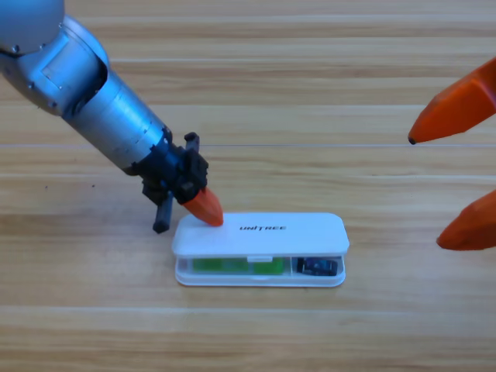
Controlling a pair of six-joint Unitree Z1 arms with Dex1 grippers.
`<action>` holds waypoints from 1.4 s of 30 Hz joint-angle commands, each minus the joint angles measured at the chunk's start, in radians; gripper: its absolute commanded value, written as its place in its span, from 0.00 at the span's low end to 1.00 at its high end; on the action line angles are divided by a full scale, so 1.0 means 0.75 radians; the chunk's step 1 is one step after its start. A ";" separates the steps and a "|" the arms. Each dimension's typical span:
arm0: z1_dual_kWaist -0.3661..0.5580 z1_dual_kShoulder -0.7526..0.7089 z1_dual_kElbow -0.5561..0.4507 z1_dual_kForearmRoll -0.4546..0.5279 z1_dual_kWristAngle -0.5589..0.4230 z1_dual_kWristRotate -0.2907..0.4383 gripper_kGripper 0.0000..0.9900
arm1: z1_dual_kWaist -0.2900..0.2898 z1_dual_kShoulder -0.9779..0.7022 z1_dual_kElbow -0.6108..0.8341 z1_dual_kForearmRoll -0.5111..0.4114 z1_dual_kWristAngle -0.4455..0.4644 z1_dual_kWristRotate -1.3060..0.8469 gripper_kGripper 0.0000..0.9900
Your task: Clean up eraser and pencils
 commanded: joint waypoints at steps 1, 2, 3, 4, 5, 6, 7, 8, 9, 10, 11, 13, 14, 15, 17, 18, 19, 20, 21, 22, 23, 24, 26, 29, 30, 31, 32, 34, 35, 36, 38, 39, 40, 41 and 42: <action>-0.062 0.050 0.057 -0.022 0.022 -0.004 0.00 | -0.031 -0.018 0.034 -0.019 0.033 0.015 0.95; -0.066 0.052 0.059 -0.024 0.024 -0.004 0.00 | -0.031 -0.016 0.034 -0.019 0.033 0.015 0.95; -0.070 0.052 0.063 -0.028 0.026 -0.004 0.00 | -0.031 -0.014 0.034 -0.019 0.033 0.015 0.95; -0.070 0.052 0.065 -0.032 0.028 -0.004 0.00 | -0.031 -0.014 0.034 -0.019 0.035 0.015 0.95; -0.073 0.054 0.069 -0.034 0.028 -0.004 0.00 | -0.031 -0.014 0.032 -0.019 0.035 0.015 0.95; -0.077 0.056 0.069 -0.039 0.028 -0.004 0.00 | -0.031 -0.014 0.032 -0.019 0.037 0.015 0.95; -0.079 0.058 0.069 -0.041 0.030 -0.004 0.00 | -0.031 -0.014 0.032 -0.019 0.037 0.015 0.95; -0.081 0.061 0.073 -0.045 0.030 -0.004 0.00 | -0.031 -0.012 0.034 -0.019 0.037 0.015 0.95; -0.083 0.061 0.079 -0.051 0.030 -0.004 0.00 | -0.031 -0.012 0.034 -0.019 0.037 0.015 0.95; -0.087 0.063 0.081 -0.053 0.030 -0.002 0.00 | -0.031 -0.009 0.034 -0.019 0.037 0.015 0.95; -0.089 0.065 0.083 -0.055 0.030 -0.002 0.00 | -0.031 -0.007 0.034 -0.019 0.037 0.015 0.95; -0.093 0.069 0.086 -0.057 0.030 0.002 0.00 | -0.031 -0.005 0.034 -0.019 0.037 0.015 0.95; -0.097 0.073 0.090 -0.057 0.032 0.006 0.00 | -0.031 -0.005 0.034 -0.019 0.037 0.015 0.95; -0.099 0.075 0.090 -0.057 0.036 0.008 0.00 | -0.031 -0.005 0.034 -0.019 0.039 0.015 0.95; -0.105 0.081 0.090 -0.059 0.040 0.012 0.00 | -0.031 -0.003 0.034 -0.019 0.039 0.015 0.95; -0.107 0.081 0.090 -0.059 0.042 0.012 0.00 | -0.031 -0.001 0.036 -0.019 0.041 0.015 0.95; -0.109 0.083 0.090 -0.061 0.044 0.012 0.00 | -0.031 -0.001 0.036 -0.019 0.039 0.015 0.95; -0.111 0.085 0.090 -0.061 0.044 0.012 0.00 | -0.031 0.001 0.036 -0.019 0.041 0.015 0.95; -0.113 0.087 0.090 -0.063 0.046 0.012 0.00 | -0.031 0.001 0.036 -0.019 0.041 0.015 0.95; -0.115 0.089 0.090 -0.067 0.046 0.010 0.00 | -0.031 0.001 0.036 -0.019 0.041 0.015 0.95; -0.118 0.091 0.090 -0.067 0.049 0.010 0.00 | -0.031 0.001 0.036 -0.019 0.041 0.015 0.95; -0.120 0.095 0.090 -0.069 0.049 0.012 0.00 | -0.031 0.001 0.034 -0.019 0.041 0.015 0.95; -0.122 0.101 0.092 -0.073 0.049 0.010 0.00 | -0.031 0.001 0.034 -0.019 0.041 0.015 0.95; -0.126 0.106 0.106 -0.088 0.051 0.012 0.00 | -0.031 0.003 0.036 -0.019 0.041 0.015 0.95; -0.128 0.110 0.108 -0.092 0.051 0.012 0.00 | -0.031 0.005 0.036 -0.019 0.041 0.015 0.95; -0.128 0.114 0.110 -0.094 0.053 0.012 0.00 | -0.031 0.005 0.036 -0.019 0.041 0.015 0.95; -0.128 0.118 0.114 -0.096 0.053 0.012 0.00 | -0.031 0.005 0.036 -0.019 0.041 0.015 0.95; -0.130 0.122 0.124 -0.108 0.053 0.014 0.00 | -0.031 0.007 0.036 -0.019 0.041 0.015 0.95; -0.132 0.126 0.128 -0.110 0.055 0.014 0.00 | -0.031 0.007 0.036 -0.019 0.041 0.015 0.95; -0.132 0.126 0.133 -0.116 0.057 0.016 0.00 | -0.031 0.007 0.036 -0.019 0.041 0.015 0.95; -0.134 0.134 0.139 -0.124 0.059 0.018 0.00 | -0.031 0.007 0.036 -0.019 0.041 0.015 0.95; -0.134 0.136 0.141 -0.126 0.061 0.018 0.00 | -0.031 0.007 0.036 -0.019 0.041 0.015 0.95; -0.136 0.138 0.143 -0.129 0.061 0.020 0.00 | -0.031 0.007 0.038 -0.019 0.041 0.015 0.95; -0.136 0.140 0.145 -0.131 0.063 0.020 0.00 | -0.031 0.007 0.038 -0.019 0.041 0.015 0.95; -0.136 0.142 0.147 -0.133 0.063 0.020 0.00 | -0.031 0.007 0.038 -0.019 0.041 0.015 0.95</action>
